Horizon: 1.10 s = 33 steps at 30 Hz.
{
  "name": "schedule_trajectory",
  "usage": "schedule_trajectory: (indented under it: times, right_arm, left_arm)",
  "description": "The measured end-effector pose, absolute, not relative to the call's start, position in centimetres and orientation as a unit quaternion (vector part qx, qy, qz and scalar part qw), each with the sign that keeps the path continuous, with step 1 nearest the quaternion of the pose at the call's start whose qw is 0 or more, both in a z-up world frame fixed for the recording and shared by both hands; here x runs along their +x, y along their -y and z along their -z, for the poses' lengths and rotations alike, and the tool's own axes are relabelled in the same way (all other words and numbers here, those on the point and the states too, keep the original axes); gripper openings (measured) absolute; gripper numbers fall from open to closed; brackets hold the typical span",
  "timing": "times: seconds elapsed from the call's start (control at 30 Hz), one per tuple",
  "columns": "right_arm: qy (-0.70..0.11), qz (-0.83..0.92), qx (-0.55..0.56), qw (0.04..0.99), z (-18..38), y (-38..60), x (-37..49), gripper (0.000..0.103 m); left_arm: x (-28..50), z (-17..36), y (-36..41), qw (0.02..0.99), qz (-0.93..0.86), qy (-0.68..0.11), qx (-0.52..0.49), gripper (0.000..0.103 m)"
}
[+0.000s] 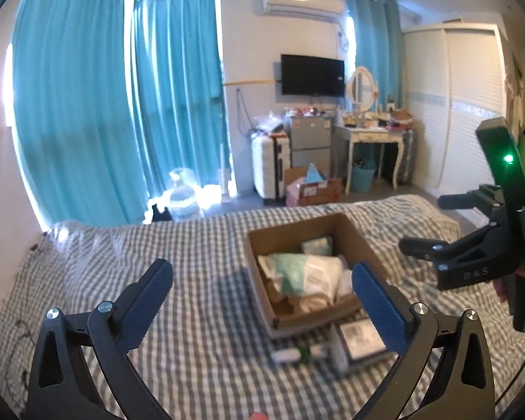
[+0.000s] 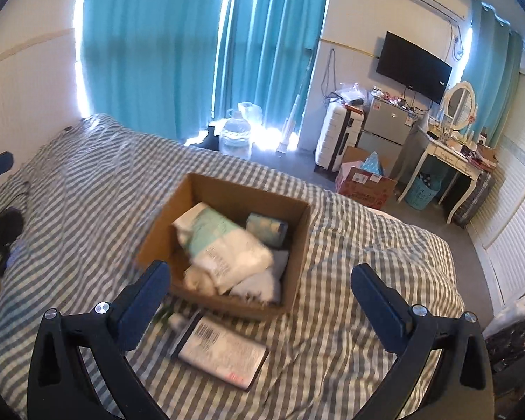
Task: Organize soft objects
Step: 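Grasp the floral tissue paper pack with the right gripper while the left grasps the pipe-cleaner bundle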
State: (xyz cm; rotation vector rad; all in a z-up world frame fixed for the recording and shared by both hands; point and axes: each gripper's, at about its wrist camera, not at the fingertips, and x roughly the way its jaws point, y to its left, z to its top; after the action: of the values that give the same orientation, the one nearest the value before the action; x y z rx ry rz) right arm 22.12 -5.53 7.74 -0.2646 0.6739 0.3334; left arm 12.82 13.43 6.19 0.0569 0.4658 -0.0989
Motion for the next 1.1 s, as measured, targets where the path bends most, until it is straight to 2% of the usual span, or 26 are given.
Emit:
schedule_trajectory:
  times: [0.23, 0.67, 0.9, 0.97, 1.03, 1.1]
  right_arm:
    - [-0.341, -0.172, -0.146, 0.913, -4.4, 4.6, 17.7, 0.103]
    - [-0.414, -0.222, -0.237, 0.851, 13.8, -0.4, 19.9, 0.103]
    - [-0.415, -0.182, -0.278, 0.847, 17.1, -0.9, 21.7, 0.103]
    - [-0.417, -0.168, -0.293, 0.844, 17.6, -0.9, 22.1, 0.099]
    - [-0.408, -0.155, -0.295, 0.85, 17.5, -0.5, 22.3, 0.077]
    - [-0.406, -0.154, -0.26, 0.862, 16.6, 0.5, 22.7, 0.071]
  left_arm:
    - [10.1, -2.4, -12.9, 0.96, 0.069, -0.272, 0.008, 0.103]
    - [12.6, 13.8, -12.5, 0.922, 0.011, -0.386, -0.027, 0.103]
    - [12.4, 15.1, -12.6, 0.914, -0.005, -0.405, -0.021, 0.103]
    - [12.3, 15.4, -12.3, 0.913, -0.009, -0.407, -0.017, 0.103]
    - [12.3, 15.6, -12.3, 0.912, -0.01, -0.409, -0.019, 0.103]
    - [12.3, 15.8, -12.2, 0.913, -0.011, -0.408, -0.019, 0.103]
